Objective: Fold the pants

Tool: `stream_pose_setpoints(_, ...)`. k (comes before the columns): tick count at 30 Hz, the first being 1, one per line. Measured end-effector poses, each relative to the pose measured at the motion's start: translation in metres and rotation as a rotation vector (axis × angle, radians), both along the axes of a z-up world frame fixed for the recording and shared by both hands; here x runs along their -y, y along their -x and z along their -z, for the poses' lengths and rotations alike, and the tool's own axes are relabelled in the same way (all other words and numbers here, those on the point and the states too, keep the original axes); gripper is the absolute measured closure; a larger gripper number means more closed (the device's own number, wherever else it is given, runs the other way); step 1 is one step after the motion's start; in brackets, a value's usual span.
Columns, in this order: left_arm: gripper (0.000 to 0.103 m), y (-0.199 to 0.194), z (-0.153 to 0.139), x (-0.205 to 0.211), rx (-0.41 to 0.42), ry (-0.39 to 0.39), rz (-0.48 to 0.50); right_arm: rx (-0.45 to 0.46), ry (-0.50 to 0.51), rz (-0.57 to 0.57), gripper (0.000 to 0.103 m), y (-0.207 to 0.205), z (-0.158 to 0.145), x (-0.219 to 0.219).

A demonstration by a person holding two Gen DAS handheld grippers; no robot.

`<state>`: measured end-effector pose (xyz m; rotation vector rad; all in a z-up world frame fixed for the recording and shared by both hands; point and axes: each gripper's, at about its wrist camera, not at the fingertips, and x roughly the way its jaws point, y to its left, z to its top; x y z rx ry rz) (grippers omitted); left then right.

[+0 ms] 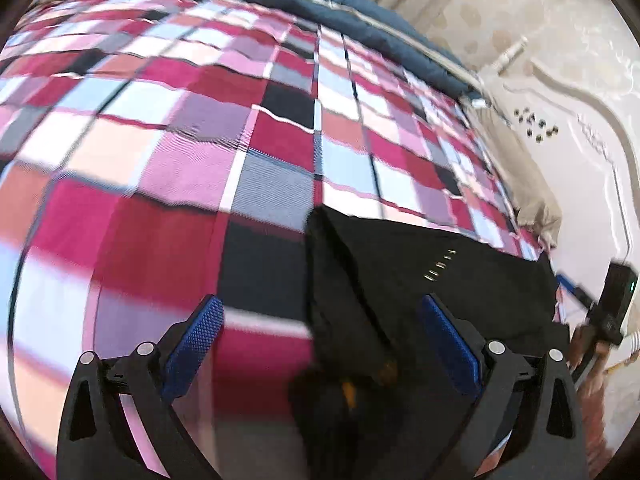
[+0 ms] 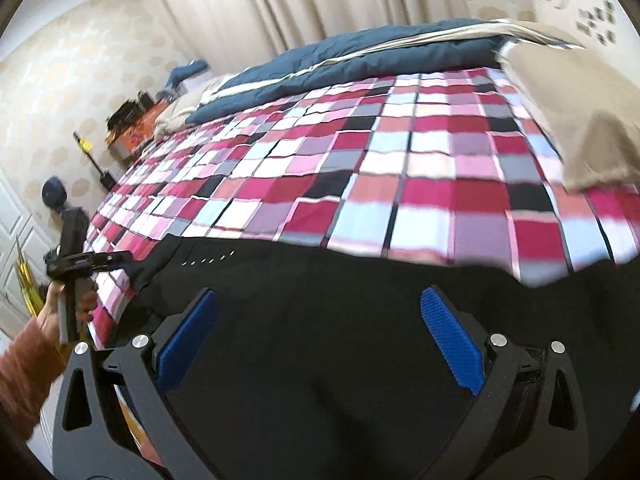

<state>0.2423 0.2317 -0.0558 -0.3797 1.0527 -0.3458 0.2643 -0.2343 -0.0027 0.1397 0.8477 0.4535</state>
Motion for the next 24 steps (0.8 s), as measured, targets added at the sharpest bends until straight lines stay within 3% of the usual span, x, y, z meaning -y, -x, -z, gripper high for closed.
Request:
stream_pose_setpoints(2, 0.006, -0.017, 0.007, 0.006, -0.026, 0.030, 0.070, -0.022, 0.016, -0.032, 0.002, -0.021, 0.003, 0.000)
stream_pose_setpoints(5, 0.006, -0.032, 0.005, 0.018, 0.009, 0.053, 0.185, -0.052, 0.025, -0.076, 0.002, -0.046, 0.008, 0.001)
stream_pose_setpoints(9, 0.007, -0.051, 0.014, 0.038, -0.031, 0.007, 0.283, -0.107, 0.033, -0.118, 0.002, -0.074, 0.019, 0.002)
stream_pose_setpoints(11, 0.028, -0.057, 0.014, 0.038, -0.023, -0.026, 0.275, -0.140, 0.023, -0.139, 0.002, -0.084, 0.025, 0.001)
stream_pose_setpoints(12, 0.054, -0.061, 0.015, 0.035, -0.030, -0.033, 0.260, -0.164, 0.027, -0.157, 0.002, -0.092, 0.030, 0.000)
stream_pose_setpoints(13, 0.069, -0.066, 0.017, 0.028, -0.066, -0.022, 0.217, -0.176, 0.034, -0.171, 0.002, -0.096, 0.032, -0.002)
stream_pose_setpoints(16, 0.076, -0.074, 0.023, 0.014, -0.125, 0.060, 0.181, -0.230, 0.060, -0.224, 0.002, -0.111, 0.044, -0.009)
stream_pose_setpoints(20, 0.086, -0.072, 0.019, 0.021, -0.120, 0.025, 0.201, -0.325, 0.075, -0.283, 0.002, -0.126, 0.067, -0.019)
stream_pose_setpoints(22, 0.093, -0.071, 0.018, 0.025, -0.126, 0.018, 0.198, -0.365, 0.118, -0.328, 0.014, -0.128, 0.078, -0.029)
stream_pose_setpoints(23, 0.094, -0.072, 0.018, 0.026, -0.129, 0.011, 0.195, -0.381, 0.142, -0.347, 0.037, -0.127, 0.083, -0.034)
stream_pose_setpoints(24, 0.094, -0.073, 0.018, 0.027, -0.130, 0.006, 0.194, -0.375, 0.224, -0.351, 0.049, -0.125, 0.088, -0.040)
